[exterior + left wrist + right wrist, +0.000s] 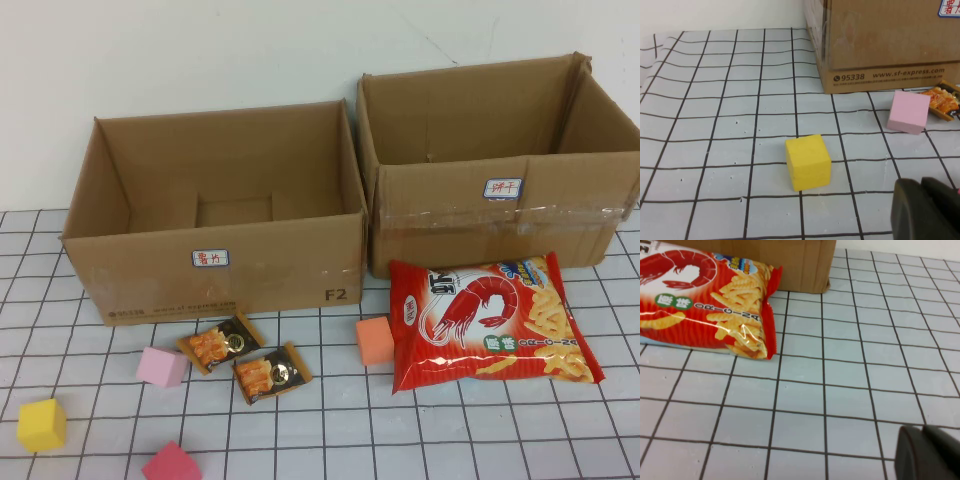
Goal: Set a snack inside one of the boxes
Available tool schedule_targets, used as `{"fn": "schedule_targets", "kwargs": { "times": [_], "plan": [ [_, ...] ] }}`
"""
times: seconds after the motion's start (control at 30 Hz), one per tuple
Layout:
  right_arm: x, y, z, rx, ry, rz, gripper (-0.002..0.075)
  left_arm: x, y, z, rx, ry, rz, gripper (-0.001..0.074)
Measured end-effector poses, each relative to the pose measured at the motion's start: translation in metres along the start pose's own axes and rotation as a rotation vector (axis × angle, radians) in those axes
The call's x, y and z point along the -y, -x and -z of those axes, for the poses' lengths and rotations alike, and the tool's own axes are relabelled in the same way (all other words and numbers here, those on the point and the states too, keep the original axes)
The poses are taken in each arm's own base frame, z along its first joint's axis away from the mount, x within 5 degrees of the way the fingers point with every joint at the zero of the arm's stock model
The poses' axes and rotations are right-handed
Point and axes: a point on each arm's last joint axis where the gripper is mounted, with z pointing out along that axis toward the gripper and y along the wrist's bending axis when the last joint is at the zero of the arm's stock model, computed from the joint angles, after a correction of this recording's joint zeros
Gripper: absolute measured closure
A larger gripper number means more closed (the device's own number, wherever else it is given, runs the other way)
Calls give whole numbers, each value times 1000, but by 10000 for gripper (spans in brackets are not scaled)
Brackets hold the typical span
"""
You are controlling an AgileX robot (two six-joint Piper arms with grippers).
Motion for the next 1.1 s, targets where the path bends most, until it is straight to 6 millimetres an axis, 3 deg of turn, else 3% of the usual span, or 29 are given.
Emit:
{"fn": "schedule_targets", "kwargs": {
  "times": [1.1],
  "plan": [
    [0, 0, 0, 0, 0, 8, 727, -1, 0, 0, 0, 7, -35, 736]
  ]
}}
